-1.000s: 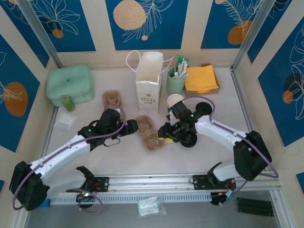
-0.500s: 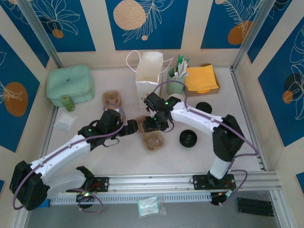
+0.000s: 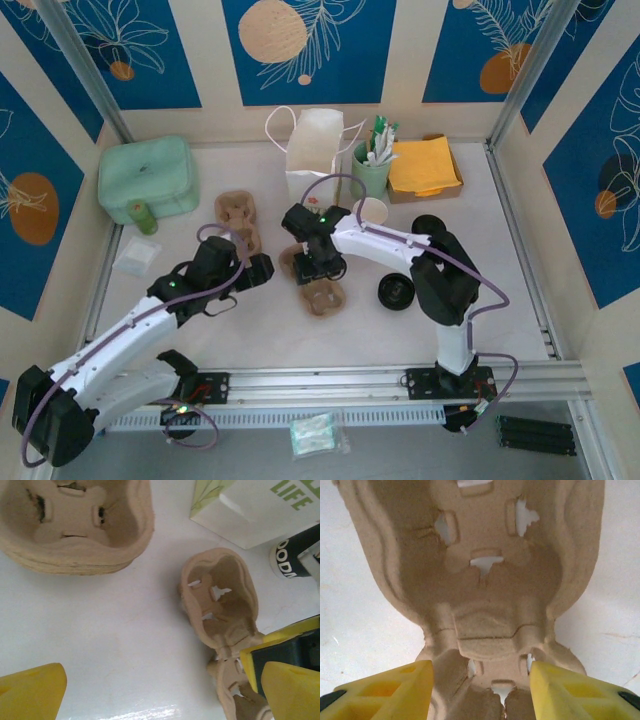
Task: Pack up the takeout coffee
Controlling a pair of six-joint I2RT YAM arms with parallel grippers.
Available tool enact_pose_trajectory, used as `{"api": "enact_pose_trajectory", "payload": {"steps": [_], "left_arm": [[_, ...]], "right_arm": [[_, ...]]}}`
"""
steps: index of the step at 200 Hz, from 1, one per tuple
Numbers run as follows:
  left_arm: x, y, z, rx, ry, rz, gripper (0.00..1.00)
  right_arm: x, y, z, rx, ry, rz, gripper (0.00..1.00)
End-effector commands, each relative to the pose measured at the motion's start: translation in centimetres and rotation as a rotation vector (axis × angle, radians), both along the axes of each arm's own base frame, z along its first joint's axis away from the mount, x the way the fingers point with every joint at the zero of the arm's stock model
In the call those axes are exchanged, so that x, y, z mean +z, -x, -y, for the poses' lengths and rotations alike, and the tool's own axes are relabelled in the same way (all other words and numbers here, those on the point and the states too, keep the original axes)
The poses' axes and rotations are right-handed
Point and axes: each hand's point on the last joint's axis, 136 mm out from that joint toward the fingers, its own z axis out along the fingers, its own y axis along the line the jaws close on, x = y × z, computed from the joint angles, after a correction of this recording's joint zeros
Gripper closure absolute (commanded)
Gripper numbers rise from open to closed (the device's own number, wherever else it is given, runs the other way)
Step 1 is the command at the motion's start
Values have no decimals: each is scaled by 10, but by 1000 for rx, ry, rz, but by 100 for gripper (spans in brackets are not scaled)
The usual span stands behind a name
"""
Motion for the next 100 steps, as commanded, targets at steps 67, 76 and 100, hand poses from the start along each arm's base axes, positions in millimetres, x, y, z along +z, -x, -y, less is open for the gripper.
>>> {"api": "enact_pose_trajectory", "payload": {"steps": [67, 76, 100], "left_arm": [[-9, 4, -13, 31, 5, -31, 0], [-9, 4, -13, 33, 6, -31, 1], [-9, 4, -14, 34, 10, -31, 1]], "right_arm": [[-10, -10, -7, 51, 62, 16, 47], [-11, -10, -7, 53, 66, 14, 47], [-14, -9, -6, 58, 79, 14, 48]]}}
